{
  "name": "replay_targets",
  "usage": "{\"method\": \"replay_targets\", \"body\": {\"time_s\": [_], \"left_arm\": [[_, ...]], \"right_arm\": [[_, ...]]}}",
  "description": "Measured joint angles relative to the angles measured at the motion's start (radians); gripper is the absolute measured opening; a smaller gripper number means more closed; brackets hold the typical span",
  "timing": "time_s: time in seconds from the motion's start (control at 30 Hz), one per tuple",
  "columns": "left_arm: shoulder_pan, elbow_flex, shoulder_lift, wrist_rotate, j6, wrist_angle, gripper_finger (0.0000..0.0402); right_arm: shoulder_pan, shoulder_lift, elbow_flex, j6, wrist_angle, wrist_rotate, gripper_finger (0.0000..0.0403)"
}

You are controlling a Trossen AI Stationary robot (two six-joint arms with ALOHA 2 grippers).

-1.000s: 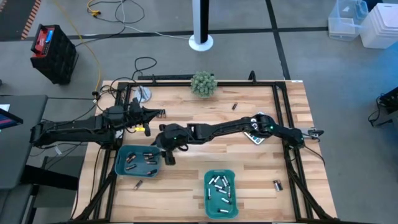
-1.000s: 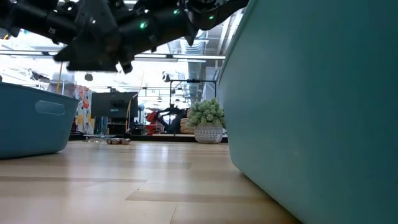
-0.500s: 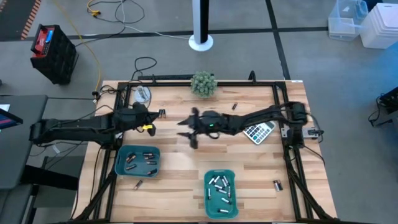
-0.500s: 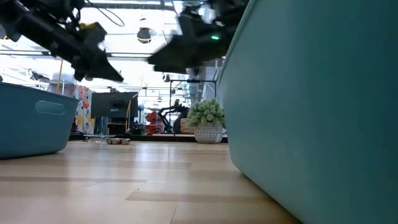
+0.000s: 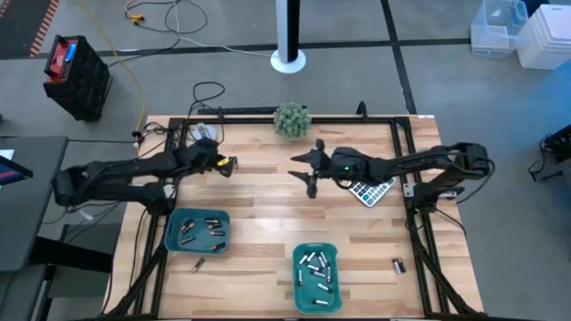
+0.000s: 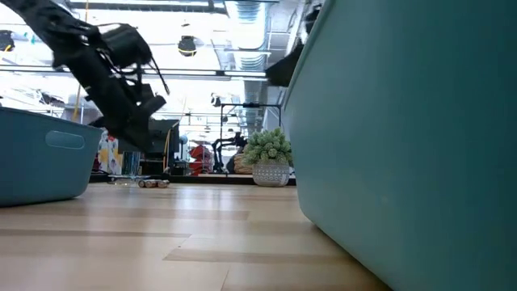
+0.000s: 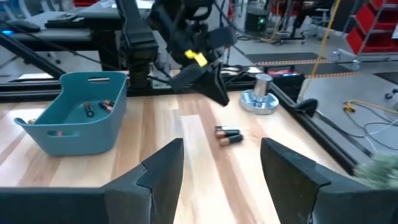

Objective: Sort batteries
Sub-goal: Put the silver battery into the green bin

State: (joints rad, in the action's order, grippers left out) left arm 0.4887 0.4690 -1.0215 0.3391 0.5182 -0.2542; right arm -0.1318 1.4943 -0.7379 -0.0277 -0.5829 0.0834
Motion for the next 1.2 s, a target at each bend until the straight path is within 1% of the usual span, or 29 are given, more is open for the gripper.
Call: {"method": "replay_targets", "body": {"time_s": [0.1, 0.23, 0.47, 0.57, 0.73, 0.97, 1.2], "left_arm": [[0.044, 0.032, -0.074, -0.049, -0.014, 0.002, 0.0078], [0.079, 0.070, -0.154, -0.078, -0.035, -0.002, 0.0084], [0.126, 0.106, -0.269, -0.150, -0.054, -0.010, 0.0085], [0.140, 0.112, -0.311, -0.152, -0.061, -0.021, 0.0085], [0.159, 0.113, -0.341, -0.153, -0.068, -0.020, 0.0085], [0.169, 0.113, -0.341, -0.168, -0.081, -0.028, 0.0085], [0.169, 0.113, -0.341, -0.178, -0.093, -0.087, 0.0085]], "right_arm": [[-0.011, -0.041, 0.036, 0.000, 0.000, 0.002, 0.0226], [-0.023, -0.075, 0.061, 0.001, 0.002, 0.002, 0.0226], [-0.027, -0.068, 0.063, -0.005, 0.005, 0.002, 0.0226], [-0.028, -0.067, 0.063, -0.007, 0.009, 0.002, 0.0226], [-0.028, -0.067, 0.063, -0.009, 0.006, 0.002, 0.0226], [-0.031, -0.067, 0.063, -0.023, 0.006, 0.002, 0.0226], [-0.035, -0.067, 0.063, -0.019, 0.007, 0.001, 0.0226]]}}
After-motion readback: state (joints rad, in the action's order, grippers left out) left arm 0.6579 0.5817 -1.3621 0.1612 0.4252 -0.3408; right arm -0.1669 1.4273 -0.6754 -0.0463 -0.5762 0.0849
